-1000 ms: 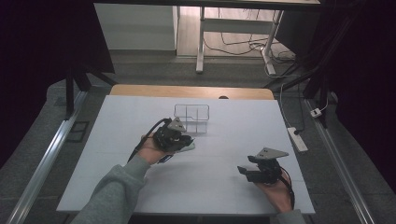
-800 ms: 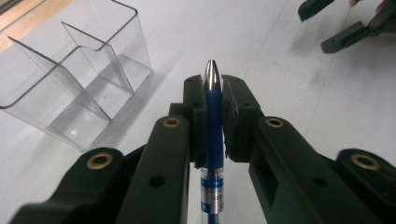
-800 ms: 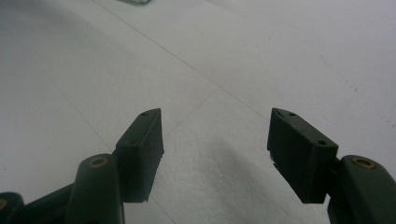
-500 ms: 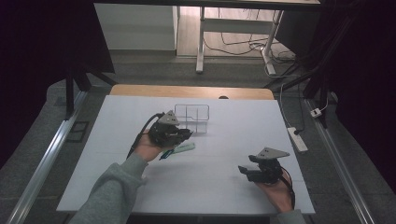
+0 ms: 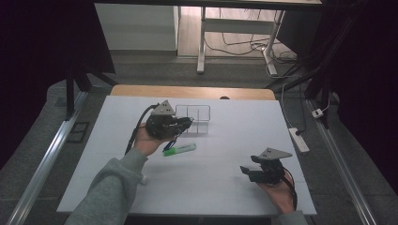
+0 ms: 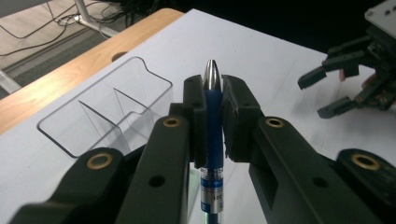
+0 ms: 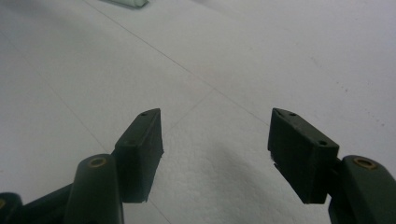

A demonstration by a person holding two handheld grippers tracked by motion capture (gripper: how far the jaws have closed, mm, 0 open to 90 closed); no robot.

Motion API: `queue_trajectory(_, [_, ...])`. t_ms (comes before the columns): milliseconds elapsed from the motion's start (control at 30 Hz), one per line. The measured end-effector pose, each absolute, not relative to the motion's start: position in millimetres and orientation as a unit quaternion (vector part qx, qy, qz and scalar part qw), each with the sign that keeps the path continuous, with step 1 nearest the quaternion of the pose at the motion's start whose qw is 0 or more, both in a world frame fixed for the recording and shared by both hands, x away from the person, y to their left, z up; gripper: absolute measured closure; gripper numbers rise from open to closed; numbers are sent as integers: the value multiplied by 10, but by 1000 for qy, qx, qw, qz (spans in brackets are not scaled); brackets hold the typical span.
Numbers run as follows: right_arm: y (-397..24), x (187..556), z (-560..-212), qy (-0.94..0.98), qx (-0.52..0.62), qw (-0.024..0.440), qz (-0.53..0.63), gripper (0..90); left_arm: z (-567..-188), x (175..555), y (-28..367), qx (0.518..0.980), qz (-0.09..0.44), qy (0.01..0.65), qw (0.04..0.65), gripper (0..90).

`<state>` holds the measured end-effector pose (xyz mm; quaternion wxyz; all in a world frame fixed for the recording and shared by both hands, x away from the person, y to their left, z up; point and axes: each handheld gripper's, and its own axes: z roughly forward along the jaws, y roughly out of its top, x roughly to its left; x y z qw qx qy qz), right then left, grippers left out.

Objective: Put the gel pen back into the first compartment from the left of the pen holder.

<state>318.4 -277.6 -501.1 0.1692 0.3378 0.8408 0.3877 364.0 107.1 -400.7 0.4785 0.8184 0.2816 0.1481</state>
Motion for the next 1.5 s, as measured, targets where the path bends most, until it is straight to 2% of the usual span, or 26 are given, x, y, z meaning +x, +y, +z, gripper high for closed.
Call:
queue_trajectory(600, [-2804,3193,-5008,838,343,166,389,351,-3782,3824,1101,801,169,289,496,800])
queue_trajectory(1500, [-2805,3203,-5026,841,346,161,383,345,-3735,4107,1176,782,189,315,503,799])
